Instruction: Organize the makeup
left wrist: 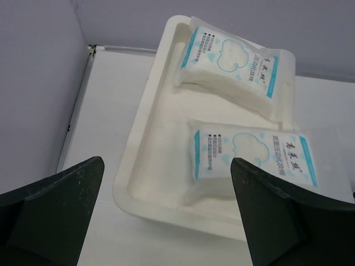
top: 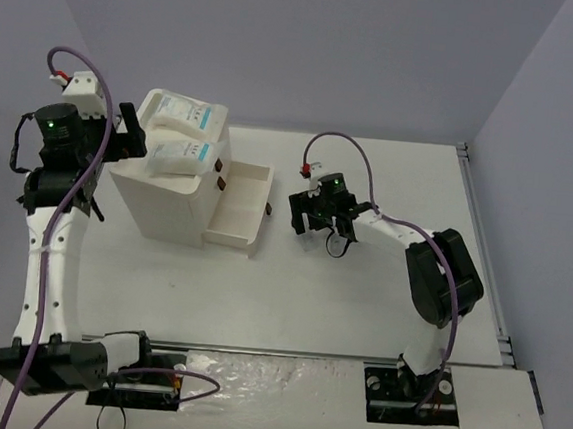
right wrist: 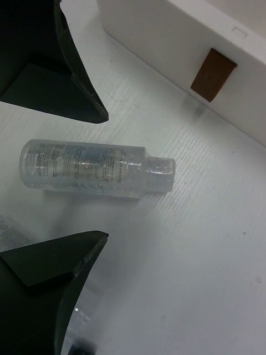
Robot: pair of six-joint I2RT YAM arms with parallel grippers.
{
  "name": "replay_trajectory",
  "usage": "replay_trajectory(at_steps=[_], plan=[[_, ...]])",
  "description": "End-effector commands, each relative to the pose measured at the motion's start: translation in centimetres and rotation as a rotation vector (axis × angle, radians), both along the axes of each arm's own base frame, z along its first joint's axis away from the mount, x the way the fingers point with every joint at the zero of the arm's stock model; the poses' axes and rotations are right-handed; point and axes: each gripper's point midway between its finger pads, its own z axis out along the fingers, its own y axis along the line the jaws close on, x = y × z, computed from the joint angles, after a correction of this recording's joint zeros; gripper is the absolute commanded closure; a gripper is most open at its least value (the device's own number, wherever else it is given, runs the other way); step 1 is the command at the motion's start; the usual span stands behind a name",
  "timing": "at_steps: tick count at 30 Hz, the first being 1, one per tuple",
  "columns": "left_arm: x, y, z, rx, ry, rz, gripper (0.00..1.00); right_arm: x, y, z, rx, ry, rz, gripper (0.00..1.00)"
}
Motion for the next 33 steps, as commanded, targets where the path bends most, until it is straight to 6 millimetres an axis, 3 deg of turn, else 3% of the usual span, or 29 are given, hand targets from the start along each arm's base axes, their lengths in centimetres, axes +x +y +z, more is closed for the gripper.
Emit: replay_trajectory(at_steps=[1, 8, 12, 15, 16, 18, 20, 23, 28, 33], plan=[[-4.2, -1.4, -0.8, -0.011, -0.030, 0.018, 0.03, 0.3, 0.3, -0.6, 0.002, 0.008, -0.050, 0.25], [-8.2, -4.1, -5.2, -0.009, 0.005, -0.031, 0.03, -0.2, 0.2, -2.6, -0.014, 0.052, -0.046, 0.38], [-9.5, -4.0, -7.1, 0.012, 0.010, -0.017, 0.03, -0.2, 0.1, -1.9, -0.011, 0.037, -0.054, 0.75], [-9.9, -3.7, -7.6, 0.018, 0.009, -0.004, 0.03, 0.1, 0.5, 1.7, 0.027, -0.036, -0.062, 0.96], [-9.9, -3.7, -7.8, 0.018, 0.008, -0.004, 0.03, 0.1, 0.8, 3.4, 0.047, -0.064, -0.065, 0.98], [-9.9, -3.8, -8.2, 0.016, 0.009, -0.005, 0.03, 0.1, 1.4, 5.8, 0.078, -0.107, -0.076, 1.00], [-10.0, -3.8, -8.7, 0.018, 0.024, -0.006, 0.03, 0.4, 2.6, 9.8, 0.159, -0.160, -0.109, 1.00], [-10.1, -3.6, -8.8, 0.019, 0.024, 0.000, 0.03, 0.5, 5.2, 13.1, 0.275, -0.195, -0.129, 0.98], [-10.3, -2.9, -8.8, 0.036, 0.024, 0.041, 0.03, 1.8, 10.6, 15.3, 0.474, -0.193, -0.150, 0.85], [-10.5, -2.5, -9.0, 0.042, 0.026, 0.058, 0.03, 3.3, 15.6, 14.2, 0.583, -0.151, -0.158, 0.88]])
